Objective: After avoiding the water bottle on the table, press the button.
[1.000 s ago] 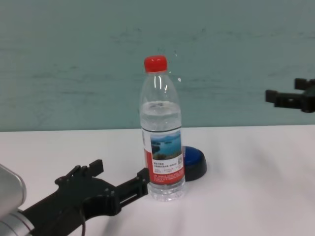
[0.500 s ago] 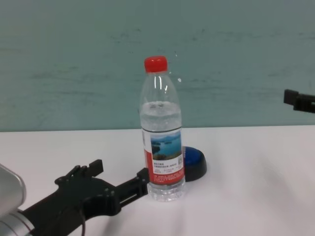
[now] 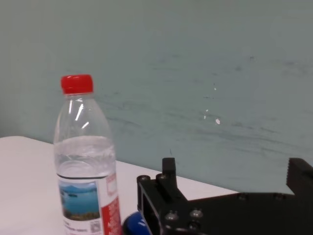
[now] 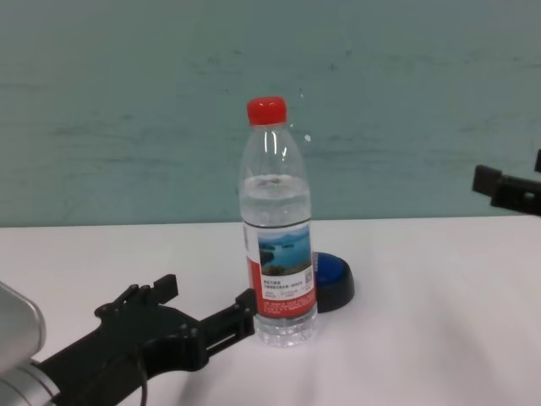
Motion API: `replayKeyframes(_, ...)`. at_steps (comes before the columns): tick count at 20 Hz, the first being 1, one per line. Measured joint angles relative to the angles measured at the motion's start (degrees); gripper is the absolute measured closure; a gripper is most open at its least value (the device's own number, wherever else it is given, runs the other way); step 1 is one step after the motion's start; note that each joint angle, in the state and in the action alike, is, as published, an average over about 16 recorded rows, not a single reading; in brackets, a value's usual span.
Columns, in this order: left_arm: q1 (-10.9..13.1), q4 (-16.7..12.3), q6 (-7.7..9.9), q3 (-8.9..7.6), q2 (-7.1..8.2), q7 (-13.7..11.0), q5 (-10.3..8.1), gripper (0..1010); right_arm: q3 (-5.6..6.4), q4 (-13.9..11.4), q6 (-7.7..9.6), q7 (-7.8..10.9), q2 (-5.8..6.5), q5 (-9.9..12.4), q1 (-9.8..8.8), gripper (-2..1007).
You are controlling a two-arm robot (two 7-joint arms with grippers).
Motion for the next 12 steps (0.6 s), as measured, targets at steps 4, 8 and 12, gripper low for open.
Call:
replayKeyframes(4,0.0,0.0,0.0,0.0,0.0,0.0,0.0,10,-0.84,-0.7,-1.21,0.14,-1.05,-0.2,-1.7,2)
replayKeyframes(8,0.0,0.0,0.0,0.0,0.0,0.0,0.0,10,-1.97,-0.4,-2.41,0.53,-2.07,-0.5,-2.66,2)
replayKeyframes(12,0.0,0.0,0.0,0.0,0.0,0.0,0.0,10,-3.16,0.0,-3.35,0.88,-2.99,-0.9,-3.23,2)
